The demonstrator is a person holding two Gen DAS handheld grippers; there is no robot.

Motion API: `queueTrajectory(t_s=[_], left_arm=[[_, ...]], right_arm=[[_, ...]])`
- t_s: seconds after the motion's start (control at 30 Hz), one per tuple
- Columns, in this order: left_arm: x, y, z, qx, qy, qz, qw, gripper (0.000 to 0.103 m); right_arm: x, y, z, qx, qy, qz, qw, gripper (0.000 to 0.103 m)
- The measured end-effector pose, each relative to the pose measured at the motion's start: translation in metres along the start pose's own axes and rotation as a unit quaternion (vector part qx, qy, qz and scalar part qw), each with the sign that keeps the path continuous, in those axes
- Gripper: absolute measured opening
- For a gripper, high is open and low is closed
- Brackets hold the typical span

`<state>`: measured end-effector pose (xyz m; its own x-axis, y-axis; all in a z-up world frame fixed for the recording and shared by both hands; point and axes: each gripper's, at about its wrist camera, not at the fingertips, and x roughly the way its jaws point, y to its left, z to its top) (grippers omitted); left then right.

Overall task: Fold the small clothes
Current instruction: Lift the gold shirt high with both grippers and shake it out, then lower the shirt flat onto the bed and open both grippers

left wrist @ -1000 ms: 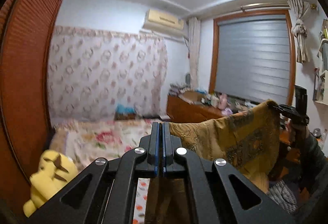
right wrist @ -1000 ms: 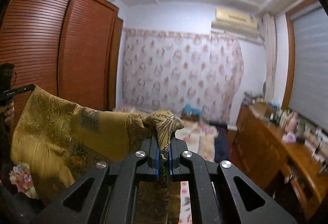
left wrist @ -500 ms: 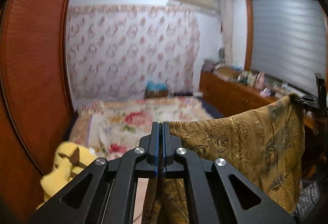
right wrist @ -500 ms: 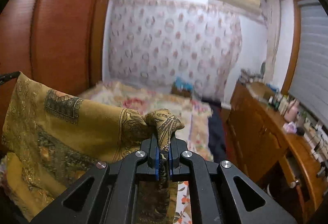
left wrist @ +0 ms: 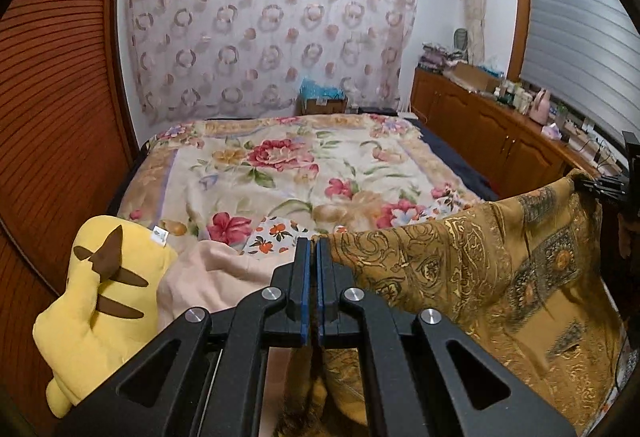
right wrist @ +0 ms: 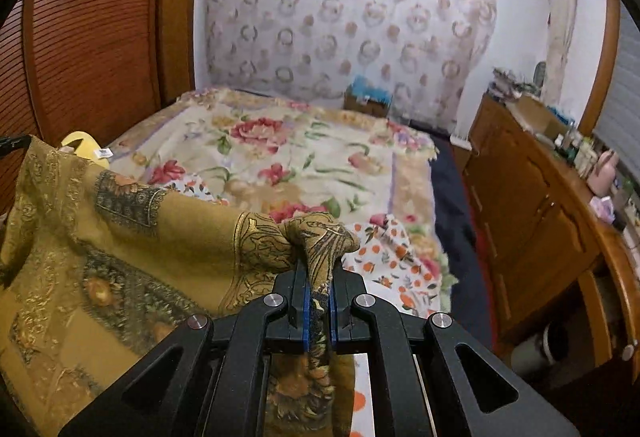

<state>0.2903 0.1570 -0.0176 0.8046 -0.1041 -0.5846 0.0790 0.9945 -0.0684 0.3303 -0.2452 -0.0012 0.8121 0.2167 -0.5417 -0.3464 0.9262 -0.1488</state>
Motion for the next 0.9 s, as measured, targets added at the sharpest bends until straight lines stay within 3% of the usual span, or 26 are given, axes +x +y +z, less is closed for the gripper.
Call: queueTrajectory(t_s=[0.1, 0.23, 0.3, 0.37, 0.4, 0.53, 0.7, 0.77, 0.83, 0.9], left_arm=[[0.014, 0.004, 0.003, 0.002, 0.007, 0.001, 1.0000, 0.003], [0.025, 0.008, 0.006, 0.002, 0.014, 0.002, 0.9999, 0.004], [0.026, 0.009, 0.008, 0.008, 0.015, 0.003, 0.9998, 0.004], [0.024, 0.009, 0.007, 0.013, 0.016, 0.005, 0.9998, 0.024], [0.021, 0.009, 0.007, 0.014, 0.013, 0.002, 0.9998, 0.042], [0.013, 0.009, 0.000, 0.008, 0.021, -0.013, 0.9997, 0.079], [-0.009, -0.002, -0.021, 0.003, 0.014, -0.025, 0.9996, 0.079], [-0.017, -0.007, -0.029, 0.003, 0.014, -0.029, 0.9995, 0.080], [-0.024, -0.014, -0.037, 0.003, 0.015, -0.028, 0.9995, 0.079], [-0.029, -0.018, -0.044, 0.001, 0.015, -0.027, 0.9995, 0.080]], right_arm=[[0.009, -0.005, 0.018, 0.004, 0.013, 0.003, 1.000, 0.006], [0.032, -0.008, 0.018, 0.015, 0.031, 0.006, 0.999, 0.006], [0.040, -0.012, 0.018, 0.024, 0.043, 0.006, 0.999, 0.014], [0.039, -0.012, 0.016, 0.030, 0.043, -0.003, 0.999, 0.024], [0.038, -0.013, 0.016, 0.031, 0.041, -0.003, 0.999, 0.030], [0.030, -0.011, 0.015, 0.043, 0.033, 0.005, 0.999, 0.050], [-0.002, -0.002, 0.008, 0.049, 0.011, 0.032, 0.998, 0.055], [-0.021, 0.001, 0.003, 0.053, 0.003, 0.048, 0.997, 0.060], [-0.038, 0.005, -0.003, 0.052, -0.006, 0.061, 0.997, 0.072], [-0.058, 0.009, -0.007, 0.047, -0.018, 0.065, 0.997, 0.074]])
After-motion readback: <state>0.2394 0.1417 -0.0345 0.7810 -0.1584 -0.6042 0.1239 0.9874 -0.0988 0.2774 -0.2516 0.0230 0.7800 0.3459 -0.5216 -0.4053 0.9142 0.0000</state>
